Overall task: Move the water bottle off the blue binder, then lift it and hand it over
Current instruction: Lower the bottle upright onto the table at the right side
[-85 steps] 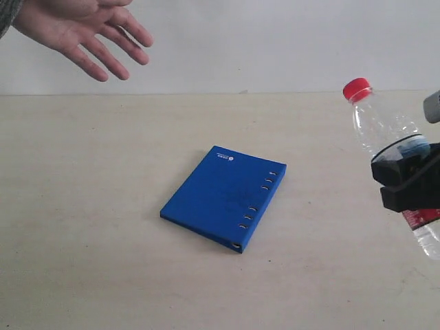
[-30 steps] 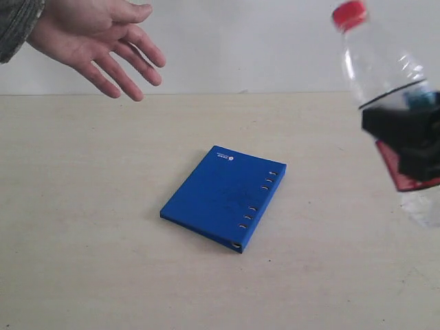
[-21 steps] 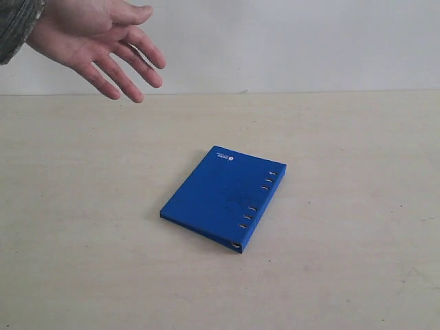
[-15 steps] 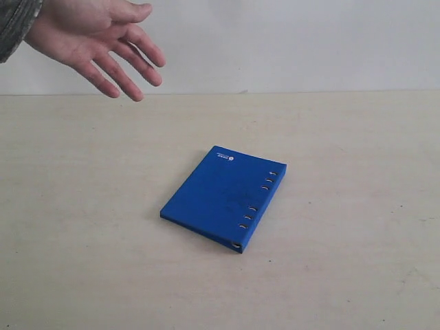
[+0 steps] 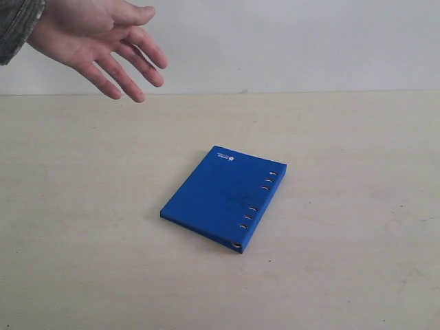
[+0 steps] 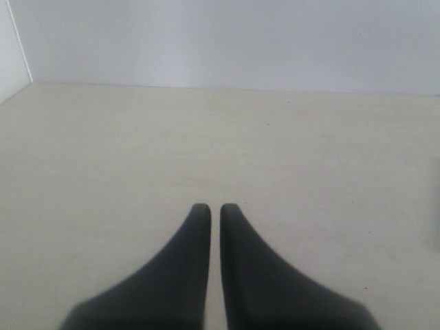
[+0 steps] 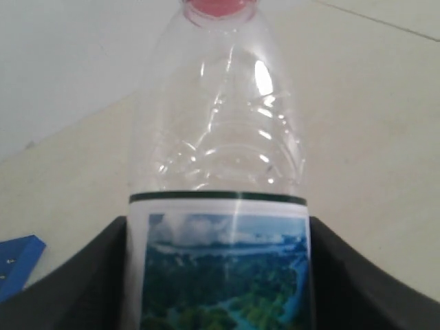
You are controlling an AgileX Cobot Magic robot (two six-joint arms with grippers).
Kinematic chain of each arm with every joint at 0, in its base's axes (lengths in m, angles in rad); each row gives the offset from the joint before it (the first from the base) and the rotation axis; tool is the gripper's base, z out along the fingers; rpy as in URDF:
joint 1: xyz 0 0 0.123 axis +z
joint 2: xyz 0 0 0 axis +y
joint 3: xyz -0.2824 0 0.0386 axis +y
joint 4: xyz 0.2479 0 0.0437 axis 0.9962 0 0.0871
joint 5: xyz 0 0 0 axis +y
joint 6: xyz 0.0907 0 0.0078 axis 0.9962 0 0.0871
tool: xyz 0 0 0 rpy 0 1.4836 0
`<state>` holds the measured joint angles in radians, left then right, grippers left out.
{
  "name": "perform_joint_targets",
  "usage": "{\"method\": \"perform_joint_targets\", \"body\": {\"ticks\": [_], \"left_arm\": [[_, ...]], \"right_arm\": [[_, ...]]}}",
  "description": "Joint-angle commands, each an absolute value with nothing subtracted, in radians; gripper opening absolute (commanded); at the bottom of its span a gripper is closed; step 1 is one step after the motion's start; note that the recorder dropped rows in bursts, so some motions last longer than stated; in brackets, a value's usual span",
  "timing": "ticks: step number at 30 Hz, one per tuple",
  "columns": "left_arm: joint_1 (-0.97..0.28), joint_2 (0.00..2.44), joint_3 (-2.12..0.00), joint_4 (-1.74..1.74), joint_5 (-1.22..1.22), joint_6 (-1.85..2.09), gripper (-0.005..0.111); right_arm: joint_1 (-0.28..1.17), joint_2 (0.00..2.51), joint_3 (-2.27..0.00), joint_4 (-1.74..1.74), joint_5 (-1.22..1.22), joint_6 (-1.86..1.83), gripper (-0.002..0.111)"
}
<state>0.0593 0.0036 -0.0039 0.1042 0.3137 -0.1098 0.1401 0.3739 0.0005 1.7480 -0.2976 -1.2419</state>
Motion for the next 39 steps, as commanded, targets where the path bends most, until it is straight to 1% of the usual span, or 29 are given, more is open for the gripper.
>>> {"method": "perform_joint_targets", "body": {"ticks": [1,3,5,9,11,15,21,22,24,27,30,31,39], "left_arm": [[0.054,0.000,0.000,0.098,0.314,-0.105,0.005],[0.054,0.000,0.000,0.098,0.314,-0.105,0.005],[0.054,0.000,0.000,0.098,0.314,-0.105,0.005],[0.054,0.000,0.000,0.098,0.314,-0.105,0.005],[0.054,0.000,0.000,0.098,0.314,-0.105,0.005],[0.054,0.000,0.000,0.098,0.314,-0.105,0.005],[0.054,0.000,0.000,0.098,0.314,-0.105,0.005],[0.054,0.000,0.000,0.098,0.314,-0.105,0.005],[0.054,0.000,0.000,0.098,0.314,-0.105,0.005],[0.054,0.000,0.000,0.098,0.314,-0.105,0.005],[0.054,0.000,0.000,0.098,0.314,-0.105,0.005],[0.054,0.000,0.000,0.098,0.314,-0.105,0.005],[0.054,0.000,0.000,0.098,0.314,-0.105,0.005]], "right_arm": [[0.137,0.563,0.000,1.744,-0.239,-1.223,0.000],[0.137,0.756,0.000,1.721,-0.234,-1.159,0.000],[0.137,0.904,-0.030,1.603,-0.202,-1.095,0.000],[0.137,1.144,-0.210,1.321,-0.081,-1.063,0.000],[0.137,1.184,-0.275,1.291,-0.107,-1.063,0.000],[0.137,1.209,-0.314,1.281,-0.171,-1.076,0.000],[0.137,1.315,-0.321,1.243,-0.063,-1.156,0.001],[0.137,1.341,-0.330,1.243,-0.055,-1.156,0.002],[0.137,1.383,-0.348,1.246,-0.041,-1.156,0.010],[0.137,1.441,-0.362,1.246,-0.031,-1.158,0.031],[0.137,1.476,-0.363,1.246,-0.040,-1.151,0.045],[0.137,1.479,-0.363,1.251,-0.043,-1.152,0.047],[0.137,1.492,-0.409,1.249,-0.061,-1.188,0.049]]}}
